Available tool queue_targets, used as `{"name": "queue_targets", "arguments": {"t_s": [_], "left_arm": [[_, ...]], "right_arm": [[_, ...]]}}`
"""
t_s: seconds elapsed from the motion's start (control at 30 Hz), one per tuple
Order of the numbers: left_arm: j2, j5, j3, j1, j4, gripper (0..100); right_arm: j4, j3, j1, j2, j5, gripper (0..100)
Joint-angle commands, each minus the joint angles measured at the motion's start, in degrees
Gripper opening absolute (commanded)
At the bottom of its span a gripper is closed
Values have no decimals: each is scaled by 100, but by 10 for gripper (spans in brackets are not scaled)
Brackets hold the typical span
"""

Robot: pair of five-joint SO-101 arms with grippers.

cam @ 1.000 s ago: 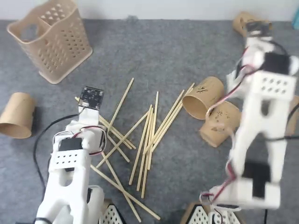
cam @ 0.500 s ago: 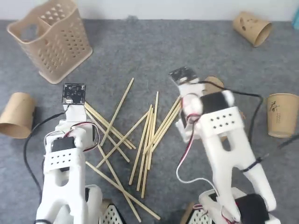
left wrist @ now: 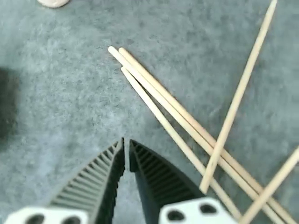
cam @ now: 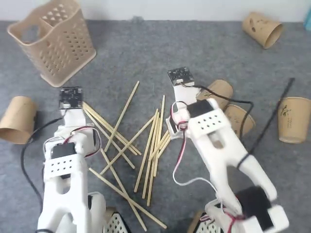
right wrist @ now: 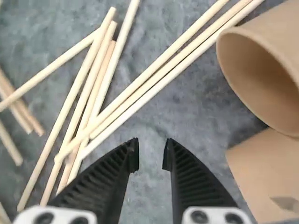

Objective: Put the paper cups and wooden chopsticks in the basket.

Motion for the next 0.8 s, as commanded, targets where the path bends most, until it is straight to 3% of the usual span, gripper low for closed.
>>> {"name": "queue_targets", "arguments": {"t_s": [0.0,0.3,0.57,0.77], "left_arm": [[229,193,-409,-70,-185,11],[2004,211,-1640,-360,158,12],[1969,211,-1648,-360,185,12],[1969,202,-1648,-352,185,12]], "right_arm": [[-215,-53,-31,303,-352,97],[224,193,-1191,-127,-440,97],[-620,1125,-2211,-488,-404,98],[-769,1064,-2299,-567,-466,98]]}}
